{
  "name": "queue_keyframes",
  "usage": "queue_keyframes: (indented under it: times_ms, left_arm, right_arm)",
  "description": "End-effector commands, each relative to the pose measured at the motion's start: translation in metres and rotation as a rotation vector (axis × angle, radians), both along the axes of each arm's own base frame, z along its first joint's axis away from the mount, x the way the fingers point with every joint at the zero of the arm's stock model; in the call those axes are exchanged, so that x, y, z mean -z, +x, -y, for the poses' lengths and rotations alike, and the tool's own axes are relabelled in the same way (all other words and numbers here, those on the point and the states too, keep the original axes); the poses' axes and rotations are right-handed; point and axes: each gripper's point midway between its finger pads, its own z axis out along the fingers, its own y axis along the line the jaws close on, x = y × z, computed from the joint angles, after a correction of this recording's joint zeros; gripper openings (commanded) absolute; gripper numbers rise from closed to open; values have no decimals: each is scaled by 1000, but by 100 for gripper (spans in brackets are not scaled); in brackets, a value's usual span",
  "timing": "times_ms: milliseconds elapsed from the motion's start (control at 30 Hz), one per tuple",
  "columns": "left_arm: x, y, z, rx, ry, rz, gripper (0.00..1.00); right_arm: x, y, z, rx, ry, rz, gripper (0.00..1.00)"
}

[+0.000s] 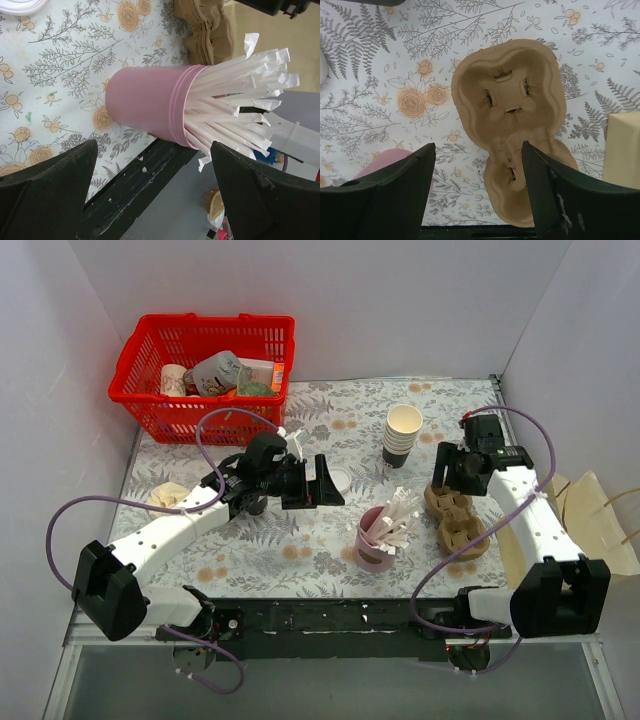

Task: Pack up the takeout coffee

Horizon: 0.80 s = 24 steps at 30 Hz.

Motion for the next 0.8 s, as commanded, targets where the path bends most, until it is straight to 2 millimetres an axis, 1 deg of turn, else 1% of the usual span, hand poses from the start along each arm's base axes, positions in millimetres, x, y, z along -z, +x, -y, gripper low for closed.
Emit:
queue_keyframes:
  times_ms: [0, 33, 67, 133, 200, 300, 367, 467, 533, 667, 767]
  left_arm:
    - [-5, -5, -5, -3, -12, 36, 98]
    - [-3, -5, -5, -4, -10, 30, 98]
    - [-1, -5, -5, -3, -8, 23, 98]
    - [3, -6, -4, 5, -3, 9, 98]
    - [6, -6, -3, 10, 1, -1, 98]
    - [7, -6, -1, 19, 3, -1, 98]
    - [7, -5, -1, 21, 4, 2, 98]
    - [9, -5, -2, 20, 9, 2, 98]
    - [10, -5, -3, 16, 12, 5, 98]
    - [10, -5, -3, 12, 17, -1, 98]
    - [11, -5, -5, 8, 25, -2, 98]
  right_arm:
    - [21, 21, -9, -106, 9, -1, 76]
    - [27, 22, -9, -116, 4, -9, 76]
    - [32, 21, -16, -157, 28, -24, 75]
    - [41, 26, -21, -182, 45, -29, 74]
    - [50, 28, -21, -175, 46, -41, 70]
    - [58, 31, -20, -164, 42, -65, 65]
    - [61, 32, -18, -151, 34, -73, 61]
    - [65, 34, -16, -148, 25, -80, 58]
    - [69, 34, -17, -148, 26, -91, 51]
    - [70, 35, -19, -159, 42, -99, 43]
    - [72, 33, -20, -162, 43, -108, 41]
